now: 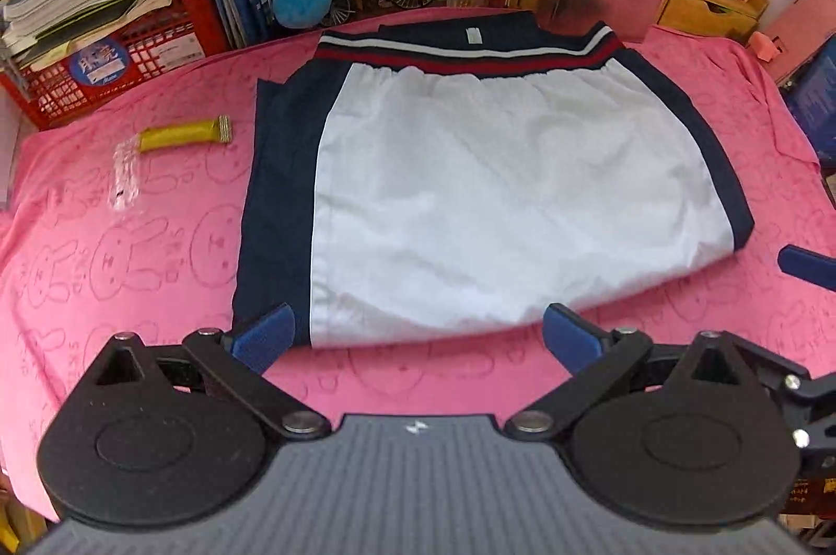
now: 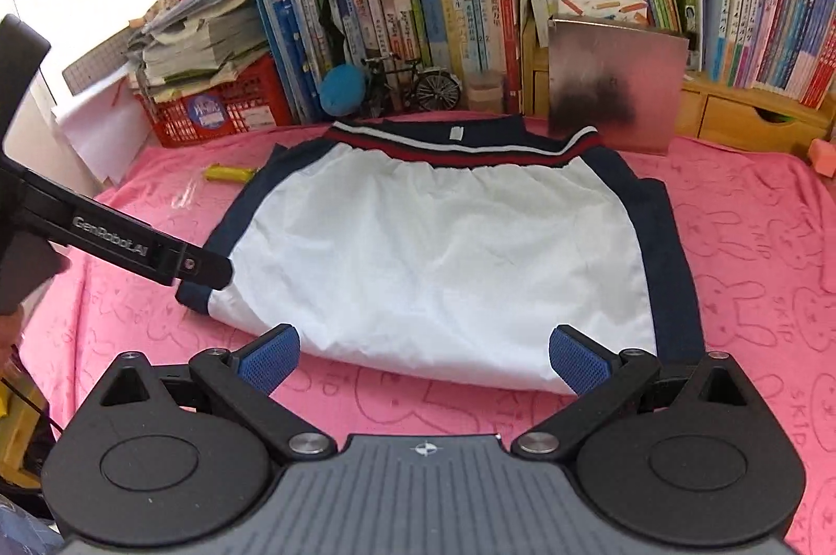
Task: Fold clothes
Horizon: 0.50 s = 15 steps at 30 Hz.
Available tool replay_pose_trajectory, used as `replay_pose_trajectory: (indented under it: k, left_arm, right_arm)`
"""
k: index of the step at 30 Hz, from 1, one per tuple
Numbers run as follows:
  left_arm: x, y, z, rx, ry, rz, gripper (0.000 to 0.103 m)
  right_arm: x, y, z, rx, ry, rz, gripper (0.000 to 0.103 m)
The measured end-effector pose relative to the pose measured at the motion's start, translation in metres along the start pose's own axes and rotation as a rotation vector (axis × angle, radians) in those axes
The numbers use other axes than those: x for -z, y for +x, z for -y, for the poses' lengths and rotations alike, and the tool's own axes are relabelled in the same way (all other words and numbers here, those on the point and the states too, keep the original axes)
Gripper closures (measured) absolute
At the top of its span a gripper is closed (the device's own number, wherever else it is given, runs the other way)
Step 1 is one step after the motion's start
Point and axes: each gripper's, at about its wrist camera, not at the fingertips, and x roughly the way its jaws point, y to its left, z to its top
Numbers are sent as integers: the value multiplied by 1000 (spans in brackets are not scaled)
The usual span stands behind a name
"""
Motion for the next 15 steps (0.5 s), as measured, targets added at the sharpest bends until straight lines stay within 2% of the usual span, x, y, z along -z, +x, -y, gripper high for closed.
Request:
replay_pose_trajectory:
  k: [11,15]
  left_arm:
    - [14,-12,0,-7,-18,11,1]
    - [13,-10,-1,-19,-32,8,1]
  right_arm:
    - [11,-6,2,6,16,-36,0]
    - [11,-1,11,86,55,-59,0]
